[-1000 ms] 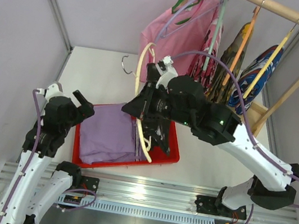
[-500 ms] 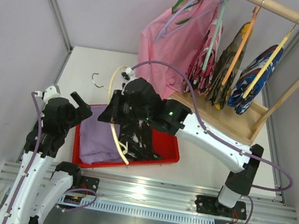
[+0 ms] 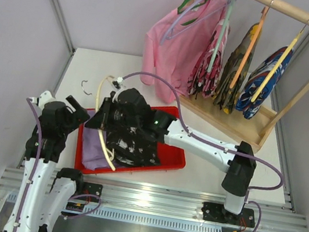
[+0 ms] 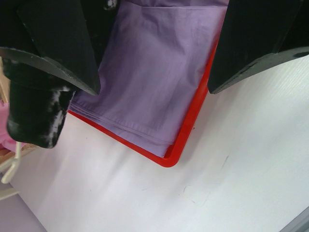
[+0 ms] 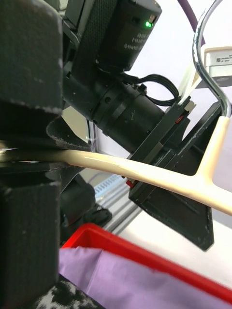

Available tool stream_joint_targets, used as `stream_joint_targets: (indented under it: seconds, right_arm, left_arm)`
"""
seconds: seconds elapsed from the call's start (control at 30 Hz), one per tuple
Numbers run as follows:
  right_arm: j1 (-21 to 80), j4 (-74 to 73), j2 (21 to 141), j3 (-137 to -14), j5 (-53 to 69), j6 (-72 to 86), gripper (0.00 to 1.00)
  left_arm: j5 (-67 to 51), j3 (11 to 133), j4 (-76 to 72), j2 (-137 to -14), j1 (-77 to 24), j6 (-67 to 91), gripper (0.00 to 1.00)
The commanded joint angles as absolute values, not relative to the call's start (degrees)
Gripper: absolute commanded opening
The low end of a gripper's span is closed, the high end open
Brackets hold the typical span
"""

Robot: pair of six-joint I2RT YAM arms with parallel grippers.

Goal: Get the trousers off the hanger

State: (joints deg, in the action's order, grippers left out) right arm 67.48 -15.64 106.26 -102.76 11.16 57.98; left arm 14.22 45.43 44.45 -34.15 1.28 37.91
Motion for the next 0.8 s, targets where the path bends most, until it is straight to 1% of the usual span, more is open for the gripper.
stream_joint_targets:
  seconds: [0.0, 0.03, 0.07, 0.17, 0.37, 0.5, 0.53, 0.6, 0.63, 0.77]
  right_arm:
    - [67.24, 4.82, 105.91, -98.80, 15.64, 59.23, 0.00]
    - [67.15, 8.75, 105.82, -97.14, 16.34, 59.76, 0.00]
    - [66.97, 10.53, 105.21, -93.99, 17.13, 60.20, 0.00]
    - [66.80, 15.02, 104.15, -90.01, 17.58, 59.42, 0.00]
    - [66.80, 12.93, 99.68, -82.45, 13.72, 53.62, 0.01]
    - [66.36, 11.42, 96.60, -76.92, 10.55, 50.63, 0.04]
    - [66.01, 12.30, 95.20, -74.21, 9.85, 50.71, 0.04]
    - [65.74, 13.79, 93.87, -71.38, 8.97, 50.89, 0.05]
    - [65.66, 15.45, 93.17, -70.15, 8.44, 51.06, 0.08]
    - [64.60, 22.57, 90.97, -62.78, 7.12, 52.46, 0.09]
  left_arm:
    - [13.54, 46.49, 45.35, -34.54, 2.28, 36.65, 0.99]
    - [13.45, 46.76, 45.53, -34.72, 2.55, 36.30, 1.00]
    - [13.01, 46.93, 45.61, -35.15, 3.07, 36.30, 0.99]
    - [11.52, 47.37, 45.79, -35.68, 3.60, 36.56, 1.00]
    - [8.18, 47.55, 45.35, -35.33, 4.57, 36.56, 0.99]
    - [0.72, 48.08, 44.03, -34.63, 4.48, 33.93, 0.98]
    - [-3.47, 48.08, 44.12, -34.72, 4.48, 33.84, 0.98]
    - [-7.28, 46.59, 43.69, -34.80, 4.48, 34.53, 0.98]
    - [-10.95, 45.80, 43.42, -34.46, 4.48, 35.24, 0.97]
    - [-18.08, 40.96, 40.70, -32.61, 4.48, 37.70, 0.97]
